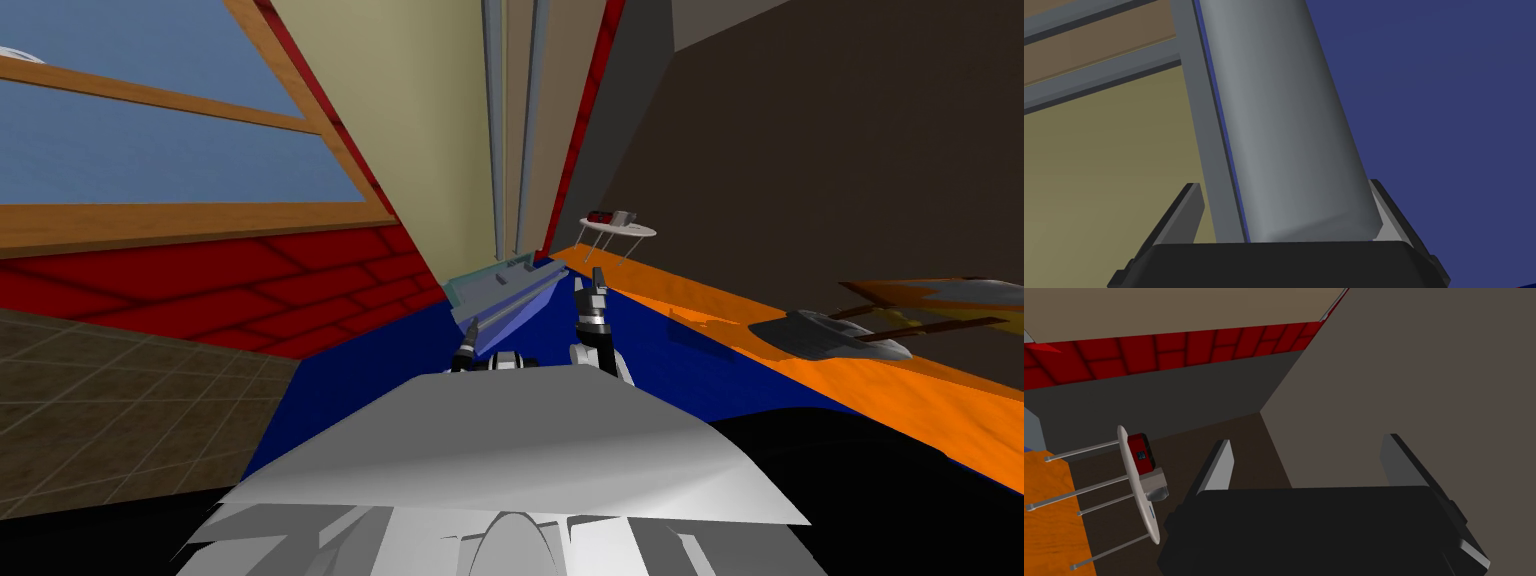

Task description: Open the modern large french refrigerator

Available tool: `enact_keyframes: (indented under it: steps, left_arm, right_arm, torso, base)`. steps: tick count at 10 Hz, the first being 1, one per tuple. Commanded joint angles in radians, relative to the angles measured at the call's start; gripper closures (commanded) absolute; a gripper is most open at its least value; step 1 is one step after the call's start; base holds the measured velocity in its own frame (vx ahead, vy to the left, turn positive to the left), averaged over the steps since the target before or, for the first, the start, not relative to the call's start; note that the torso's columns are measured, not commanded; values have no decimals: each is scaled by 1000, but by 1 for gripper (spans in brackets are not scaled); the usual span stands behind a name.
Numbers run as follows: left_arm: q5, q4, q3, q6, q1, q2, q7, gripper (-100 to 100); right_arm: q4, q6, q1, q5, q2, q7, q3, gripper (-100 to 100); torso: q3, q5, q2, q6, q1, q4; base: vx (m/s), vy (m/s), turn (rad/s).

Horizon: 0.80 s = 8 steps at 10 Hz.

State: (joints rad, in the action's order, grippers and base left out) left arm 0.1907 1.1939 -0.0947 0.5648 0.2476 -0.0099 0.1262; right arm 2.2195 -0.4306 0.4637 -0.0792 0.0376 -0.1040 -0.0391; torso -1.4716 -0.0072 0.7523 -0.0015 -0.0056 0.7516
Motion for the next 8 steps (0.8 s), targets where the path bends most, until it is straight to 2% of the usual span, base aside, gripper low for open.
enact_keyframes:
  steps: [1, 2, 3, 8]
  left_arm:
    - [-1, 51, 0, -37, -28, 2, -11, -100]
    - [0, 25, -2, -41, -11, 5, -9, -100]
    - [1, 22, -4, -48, -8, 5, -11, 0]
    - [1, 6, -10, -60, 0, 2, -13, 0]
  right_arm:
    - [0, 0, 0, 0, 0, 0, 0, 0]
    - [0, 0, 0, 0, 0, 0, 0, 0]
    - [0, 0, 0, 0, 0, 0, 0, 0]
    - [0, 0, 0, 0, 0, 0, 0, 0]
  torso:
    - [2, 0, 3, 1, 0, 1]
    - [3, -2, 6, -2, -1, 3]
    - [2, 0, 2, -2, 0, -1]
    - [-4, 5, -12, 0, 5, -11]
  base:
    - [-52, 6, -33]
    - [-5, -2, -28]
    - [7, -7, -21]
    - [1, -3, -6]
